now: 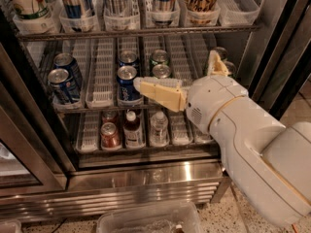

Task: Pick redbull can from top shelf of fridge

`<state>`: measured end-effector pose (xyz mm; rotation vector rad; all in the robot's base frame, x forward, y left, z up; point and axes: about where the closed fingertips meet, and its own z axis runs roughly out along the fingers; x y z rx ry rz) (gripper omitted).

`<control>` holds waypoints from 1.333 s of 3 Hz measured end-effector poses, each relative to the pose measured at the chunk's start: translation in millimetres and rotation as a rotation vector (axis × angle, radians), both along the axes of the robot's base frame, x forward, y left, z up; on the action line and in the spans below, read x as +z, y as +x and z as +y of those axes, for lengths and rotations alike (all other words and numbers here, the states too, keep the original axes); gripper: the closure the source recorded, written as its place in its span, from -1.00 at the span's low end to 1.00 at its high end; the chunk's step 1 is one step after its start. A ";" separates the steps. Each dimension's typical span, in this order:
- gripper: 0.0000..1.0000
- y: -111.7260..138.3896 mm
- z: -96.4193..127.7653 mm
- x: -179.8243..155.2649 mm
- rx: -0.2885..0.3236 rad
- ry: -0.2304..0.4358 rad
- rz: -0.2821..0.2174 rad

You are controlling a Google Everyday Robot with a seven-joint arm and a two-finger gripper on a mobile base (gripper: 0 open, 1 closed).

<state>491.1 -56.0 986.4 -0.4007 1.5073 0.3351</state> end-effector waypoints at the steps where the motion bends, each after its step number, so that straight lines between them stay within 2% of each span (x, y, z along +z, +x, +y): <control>1: -1.00 0.0 0.0 0.0 0.000 0.000 0.000; 2: -1.00 1.8 -0.2 5.3 0.003 -0.009 -0.026; 3: -1.00 10.7 -6.2 15.1 -0.023 -0.026 -0.057; 4: -1.00 21.2 -4.4 16.5 -0.049 -0.060 -0.066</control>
Offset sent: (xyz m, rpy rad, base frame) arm 0.0091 0.0082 0.0027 -0.0180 -0.0676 -0.0017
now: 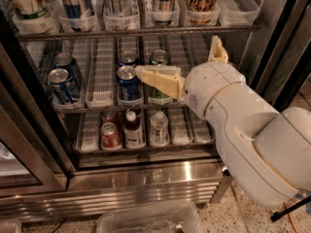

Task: Pick redbull can from top shelf of fridge

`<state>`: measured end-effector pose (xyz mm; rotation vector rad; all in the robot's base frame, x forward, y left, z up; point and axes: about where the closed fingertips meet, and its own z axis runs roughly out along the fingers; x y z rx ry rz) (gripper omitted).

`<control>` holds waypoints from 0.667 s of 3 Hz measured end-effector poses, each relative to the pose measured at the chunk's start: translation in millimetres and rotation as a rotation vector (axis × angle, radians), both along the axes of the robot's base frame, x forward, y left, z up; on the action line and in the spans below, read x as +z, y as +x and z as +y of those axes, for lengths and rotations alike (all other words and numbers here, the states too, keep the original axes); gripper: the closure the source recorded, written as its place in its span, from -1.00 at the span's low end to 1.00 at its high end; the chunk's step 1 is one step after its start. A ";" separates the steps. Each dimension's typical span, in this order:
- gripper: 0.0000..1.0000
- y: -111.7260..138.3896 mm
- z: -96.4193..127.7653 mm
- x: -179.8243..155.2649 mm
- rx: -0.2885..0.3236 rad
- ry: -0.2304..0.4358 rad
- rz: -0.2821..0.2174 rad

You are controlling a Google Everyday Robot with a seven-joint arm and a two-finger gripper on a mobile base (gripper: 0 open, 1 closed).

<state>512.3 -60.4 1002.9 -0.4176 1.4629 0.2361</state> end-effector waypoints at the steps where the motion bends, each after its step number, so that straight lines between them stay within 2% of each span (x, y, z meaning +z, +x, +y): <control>1: -1.00 8.6 5.9 -2.5 -0.009 -0.017 -0.001; 2: -1.00 16.1 12.8 -0.4 -0.003 0.007 -0.011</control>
Offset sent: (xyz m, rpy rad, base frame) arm 0.0273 0.0244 -0.0038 0.0418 -0.0231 -0.0012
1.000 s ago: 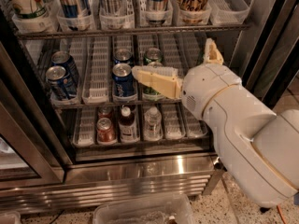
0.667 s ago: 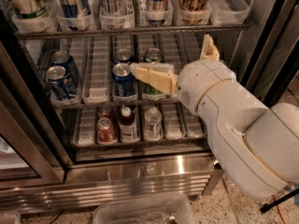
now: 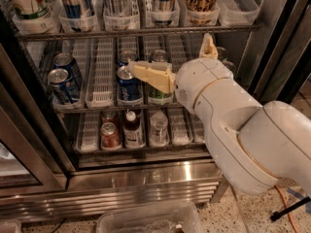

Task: Pick redbull can from top shelf of fridge

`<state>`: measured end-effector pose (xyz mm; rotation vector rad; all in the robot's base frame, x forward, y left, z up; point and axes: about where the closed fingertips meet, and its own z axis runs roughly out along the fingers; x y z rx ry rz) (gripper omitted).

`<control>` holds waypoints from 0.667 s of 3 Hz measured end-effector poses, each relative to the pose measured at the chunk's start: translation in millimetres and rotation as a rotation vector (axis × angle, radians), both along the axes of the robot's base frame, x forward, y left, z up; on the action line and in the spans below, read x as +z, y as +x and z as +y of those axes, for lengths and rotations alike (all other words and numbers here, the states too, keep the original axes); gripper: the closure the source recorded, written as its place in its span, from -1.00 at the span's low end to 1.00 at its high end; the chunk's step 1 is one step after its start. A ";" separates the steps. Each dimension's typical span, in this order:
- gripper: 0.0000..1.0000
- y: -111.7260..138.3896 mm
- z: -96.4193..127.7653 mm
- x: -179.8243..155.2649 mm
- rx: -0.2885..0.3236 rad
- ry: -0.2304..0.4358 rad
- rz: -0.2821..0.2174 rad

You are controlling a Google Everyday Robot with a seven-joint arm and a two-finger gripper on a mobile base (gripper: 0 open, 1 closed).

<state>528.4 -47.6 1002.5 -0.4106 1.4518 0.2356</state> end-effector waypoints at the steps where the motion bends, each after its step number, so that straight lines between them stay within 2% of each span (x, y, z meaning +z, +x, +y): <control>1: -1.00 6.4 2.7 3.2 0.007 0.032 -0.008; 2: -1.00 9.5 -1.4 7.1 0.019 0.041 -0.013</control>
Offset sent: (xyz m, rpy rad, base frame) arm 0.0121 -0.0090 0.0131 0.0632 -0.0077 0.0500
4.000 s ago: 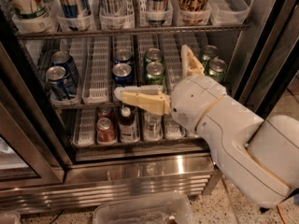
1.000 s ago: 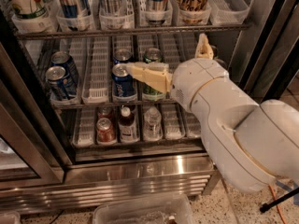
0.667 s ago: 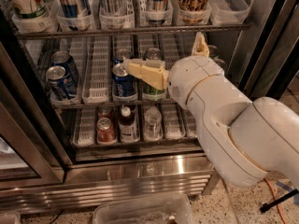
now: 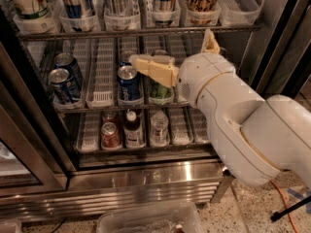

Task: Pick redbull can from top shelf of fridge

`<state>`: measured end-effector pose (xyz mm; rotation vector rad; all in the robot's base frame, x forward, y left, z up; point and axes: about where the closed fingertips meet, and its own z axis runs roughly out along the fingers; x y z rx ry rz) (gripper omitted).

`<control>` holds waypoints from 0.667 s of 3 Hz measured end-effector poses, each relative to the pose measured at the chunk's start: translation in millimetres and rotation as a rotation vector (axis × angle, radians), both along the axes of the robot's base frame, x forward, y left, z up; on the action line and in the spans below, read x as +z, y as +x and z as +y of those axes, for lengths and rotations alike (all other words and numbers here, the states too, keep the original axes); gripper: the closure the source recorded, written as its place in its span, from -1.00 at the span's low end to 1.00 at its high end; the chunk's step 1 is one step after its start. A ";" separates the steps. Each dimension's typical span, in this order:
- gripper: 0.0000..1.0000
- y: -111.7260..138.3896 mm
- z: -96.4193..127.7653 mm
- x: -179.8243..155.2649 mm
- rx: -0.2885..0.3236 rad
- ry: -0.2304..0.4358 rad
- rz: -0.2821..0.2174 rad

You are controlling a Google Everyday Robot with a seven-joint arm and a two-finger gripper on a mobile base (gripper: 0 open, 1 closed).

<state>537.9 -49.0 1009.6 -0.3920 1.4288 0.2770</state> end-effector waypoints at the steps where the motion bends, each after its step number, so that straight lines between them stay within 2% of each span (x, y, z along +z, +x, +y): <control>1: -1.00 -1.2 -1.9 -0.1 0.036 -0.016 0.001; 2: -1.00 -5.2 7.1 -6.6 0.103 -0.021 0.010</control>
Offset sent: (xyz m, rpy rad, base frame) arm -0.0139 -0.0251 0.0121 -0.0153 0.0477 0.2175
